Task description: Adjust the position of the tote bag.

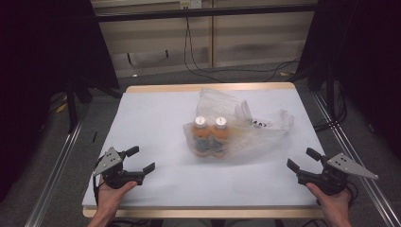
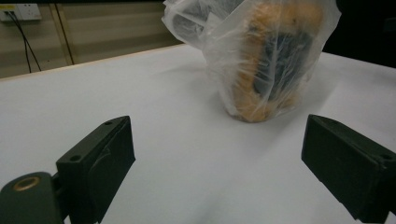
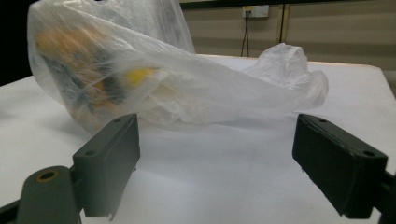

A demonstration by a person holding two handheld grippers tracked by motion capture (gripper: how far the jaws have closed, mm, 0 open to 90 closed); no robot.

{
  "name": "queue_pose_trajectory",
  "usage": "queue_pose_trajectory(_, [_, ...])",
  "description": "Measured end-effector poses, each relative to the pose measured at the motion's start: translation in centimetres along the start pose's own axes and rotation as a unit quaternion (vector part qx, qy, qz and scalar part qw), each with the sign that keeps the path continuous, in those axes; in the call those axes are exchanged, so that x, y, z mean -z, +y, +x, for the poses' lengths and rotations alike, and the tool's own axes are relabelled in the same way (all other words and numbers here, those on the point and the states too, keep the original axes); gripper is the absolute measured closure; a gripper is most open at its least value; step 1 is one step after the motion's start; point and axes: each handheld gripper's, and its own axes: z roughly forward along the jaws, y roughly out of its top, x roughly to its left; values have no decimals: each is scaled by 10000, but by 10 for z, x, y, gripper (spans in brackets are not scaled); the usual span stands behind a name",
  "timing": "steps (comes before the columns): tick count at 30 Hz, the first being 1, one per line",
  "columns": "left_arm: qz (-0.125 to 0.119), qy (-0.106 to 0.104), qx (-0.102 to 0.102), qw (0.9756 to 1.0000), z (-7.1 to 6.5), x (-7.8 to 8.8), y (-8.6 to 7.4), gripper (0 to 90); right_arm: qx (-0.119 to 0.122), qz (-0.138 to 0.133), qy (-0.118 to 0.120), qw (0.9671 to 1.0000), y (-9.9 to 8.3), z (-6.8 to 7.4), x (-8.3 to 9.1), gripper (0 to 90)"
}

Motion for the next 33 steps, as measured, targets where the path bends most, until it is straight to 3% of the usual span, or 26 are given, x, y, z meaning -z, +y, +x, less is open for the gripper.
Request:
queue_pose_trajectory(4, [225, -54, -38, 9997, 0, -2, -1, 96, 26, 160, 37, 9999, 0, -4, -3, 183])
queue_pose_trajectory(9, [310, -160, -62, 9994, -1, -4, -1, 111, 12, 322, 162, 9993, 0, -2, -6, 237])
queue_pose_trajectory(11, [335, -300, 10, 9990, -3, -6, -2, 164, 8, 468, 257, 9986, 0, -2, -8, 289])
queue_pose_trajectory(12, [433, -281, 4, 9987, -3, -9, -3, 195, -79, 672, 498, 9965, 1, -4, -10, 343])
queue_pose_trajectory(17, [411, -448, -59, 9981, -5, -12, -2, 219, -65, 836, 643, 9944, 2, -2, -15, 399])
queue_pose_trajectory(23, [376, -487, 43, 9981, -5, -12, -1, 224, 102, 971, 750, 9924, 4, 2, -20, 445])
queue_pose_trajectory(24, [383, -543, -58, 9978, -4, -12, -1, 221, 137, 1015, 806, 9915, 6, 2, -22, 462])
queue_pose_trajectory(27, [395, -450, -40, 9982, -6, -10, -1, 221, 217, 1057, 868, 9904, 9, 3, -25, 484])
queue_pose_trajectory(28, [383, -478, -81, 9981, -6, -8, 0, 221, 263, 1080, 901, 9897, 12, 3, -28, 529])
queue_pose_trajectory(33, [350, -499, -46, 9981, -4, -8, 0, 218, 314, 1165, 993, 9877, 17, 3, -33, 565])
